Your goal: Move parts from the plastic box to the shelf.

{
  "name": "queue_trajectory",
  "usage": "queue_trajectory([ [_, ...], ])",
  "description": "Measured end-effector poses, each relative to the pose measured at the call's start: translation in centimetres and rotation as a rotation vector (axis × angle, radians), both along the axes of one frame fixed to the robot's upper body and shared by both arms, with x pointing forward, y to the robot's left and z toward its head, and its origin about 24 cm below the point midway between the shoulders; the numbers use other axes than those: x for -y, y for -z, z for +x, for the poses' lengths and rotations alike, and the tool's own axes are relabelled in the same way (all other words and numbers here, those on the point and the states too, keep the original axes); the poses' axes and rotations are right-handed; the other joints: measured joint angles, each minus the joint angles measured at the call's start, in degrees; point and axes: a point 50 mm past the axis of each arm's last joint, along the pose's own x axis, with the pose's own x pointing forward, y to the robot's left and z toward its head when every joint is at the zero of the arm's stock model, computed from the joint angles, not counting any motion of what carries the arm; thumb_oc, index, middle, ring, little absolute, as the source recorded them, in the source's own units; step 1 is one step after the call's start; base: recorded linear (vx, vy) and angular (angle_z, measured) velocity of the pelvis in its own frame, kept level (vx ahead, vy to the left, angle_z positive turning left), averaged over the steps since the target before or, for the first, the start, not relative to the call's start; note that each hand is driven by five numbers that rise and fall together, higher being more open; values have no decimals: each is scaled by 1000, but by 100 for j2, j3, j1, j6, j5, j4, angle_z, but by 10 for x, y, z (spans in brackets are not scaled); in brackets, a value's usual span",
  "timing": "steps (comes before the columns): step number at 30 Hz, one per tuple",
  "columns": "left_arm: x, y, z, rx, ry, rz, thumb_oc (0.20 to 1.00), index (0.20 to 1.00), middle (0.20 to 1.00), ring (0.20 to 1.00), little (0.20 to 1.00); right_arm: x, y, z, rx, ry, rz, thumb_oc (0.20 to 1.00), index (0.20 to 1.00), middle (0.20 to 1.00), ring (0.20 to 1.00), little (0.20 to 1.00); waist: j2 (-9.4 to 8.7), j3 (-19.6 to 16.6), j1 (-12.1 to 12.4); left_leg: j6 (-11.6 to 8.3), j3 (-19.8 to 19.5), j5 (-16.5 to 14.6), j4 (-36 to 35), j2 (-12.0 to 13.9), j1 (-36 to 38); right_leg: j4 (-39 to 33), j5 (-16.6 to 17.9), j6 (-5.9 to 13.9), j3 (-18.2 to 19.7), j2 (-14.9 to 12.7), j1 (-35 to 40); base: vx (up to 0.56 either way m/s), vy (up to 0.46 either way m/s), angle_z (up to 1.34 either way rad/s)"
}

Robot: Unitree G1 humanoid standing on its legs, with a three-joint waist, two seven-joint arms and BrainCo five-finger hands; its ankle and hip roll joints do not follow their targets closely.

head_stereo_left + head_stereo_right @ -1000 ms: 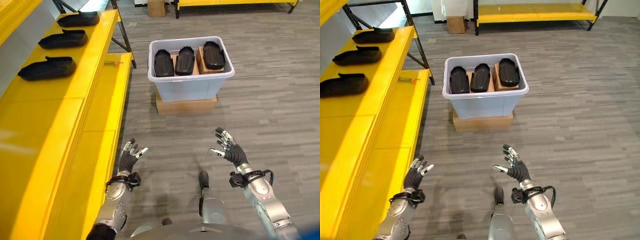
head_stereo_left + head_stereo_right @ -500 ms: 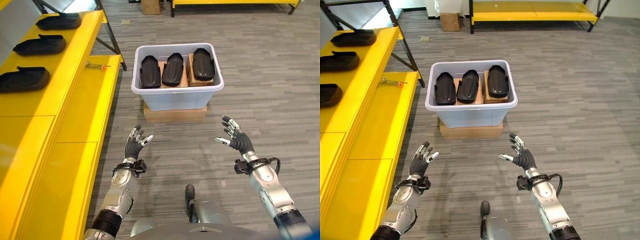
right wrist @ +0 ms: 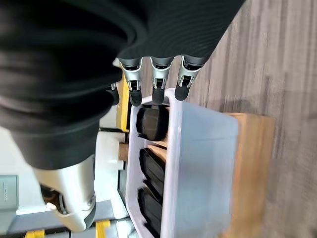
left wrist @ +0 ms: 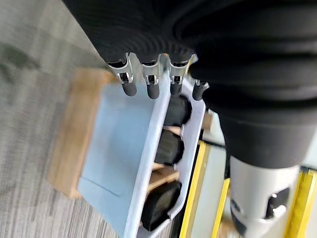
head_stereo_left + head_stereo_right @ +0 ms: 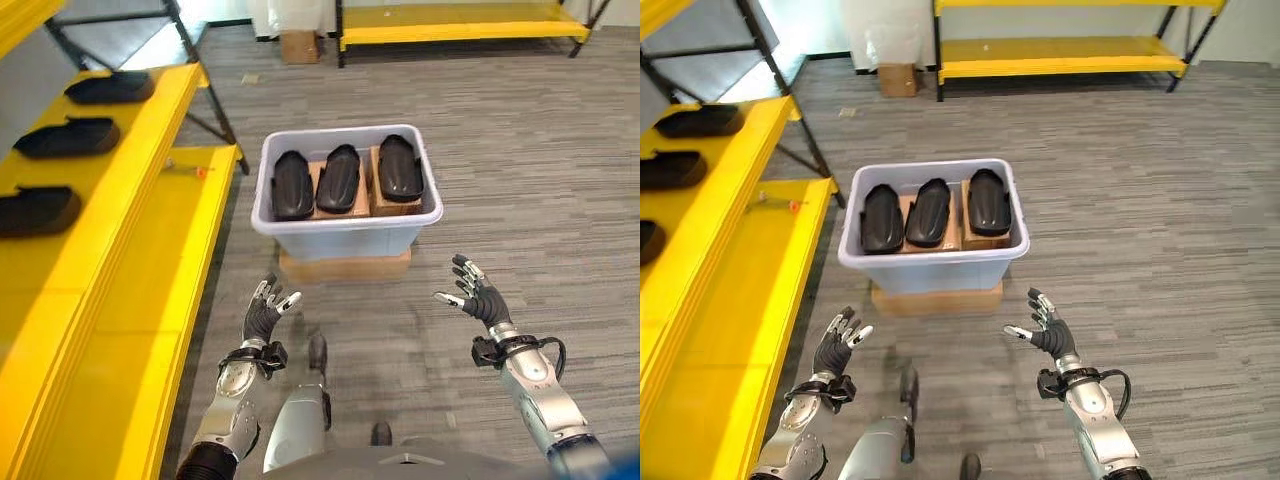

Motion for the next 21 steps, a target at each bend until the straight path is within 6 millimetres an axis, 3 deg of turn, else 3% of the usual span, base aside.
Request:
queue_trajectory([
  [1,0,-2,3,11,7,17,1000,1000,1000,1000,1000,-5,0,1,1,-14,9,1000,1000,1000,1000,1000,-72,-5,-23,206,82,388,-135,-75,181,153,-97,159,68,-108,35,182,130,-19],
  [2,0,-6,7,27,19,31,1000,1000,1000,1000,1000,-10,0,0,1,-26,20,1000,1000,1000,1000,1000,-165,-22,-76,313,81,358,-204,-205,272,370,-135,241,77,-242,-21,168,123,8],
  [4,3,-15,17,67,36,42,1000,1000,1000,1000,1000,-16,-5,4,27,-38,36,1000,1000,1000,1000,1000,-198,-36,-101,503,17,201,-163,-357,294,833,-218,345,157,-430,-208,135,100,27],
  [6,3,-22,25,97,47,57,1000,1000,1000,1000,1000,-22,-11,11,55,-48,52,1000,1000,1000,1000,1000,-209,-45,-68,620,-21,74,-79,-566,292,960,-268,459,187,-797,-283,131,79,15],
  [9,1,-30,33,125,49,78,1000,1000,1000,1000,1000,-24,-16,16,79,-55,54,1000,1000,1000,1000,1000,-209,-48,54,605,-138,-148,43,-763,282,1223,-165,648,194,-1173,-484,118,61,26],
  [12,-6,-26,28,106,43,101,1000,1000,1000,1000,1000,-25,-15,15,72,-55,62,1000,1000,1000,1000,1000,-283,-103,97,428,-165,-464,278,-861,309,1808,-24,895,383,-1269,-713,102,60,20],
  [16,-10,-12,11,40,29,100,1000,1000,1000,1000,1000,-24,-9,9,47,-47,65,1000,1000,1000,1000,1000,-331,-174,57,604,-184,-656,451,-862,365,3019,-40,1030,501,-1221,-1193,65,65,3],
  [19,-11,-8,6,22,30,104,1000,1000,1000,1000,1000,-24,-4,4,29,-50,66,1000,1000,1000,1000,1000,-302,-154,-103,825,-339,-717,490,-836,441,4673,365,894,693,-1116,-2115,102,60,17],
  [21,-11,-7,5,16,30,105,1000,1000,1000,1000,1000,-24,-1,1,15,-52,68,1000,1000,1000,1000,1000,-267,-134,-134,846,-383,-728,445,-831,568,4832,6,757,749,-1069,-2361,139,-2,4],
])
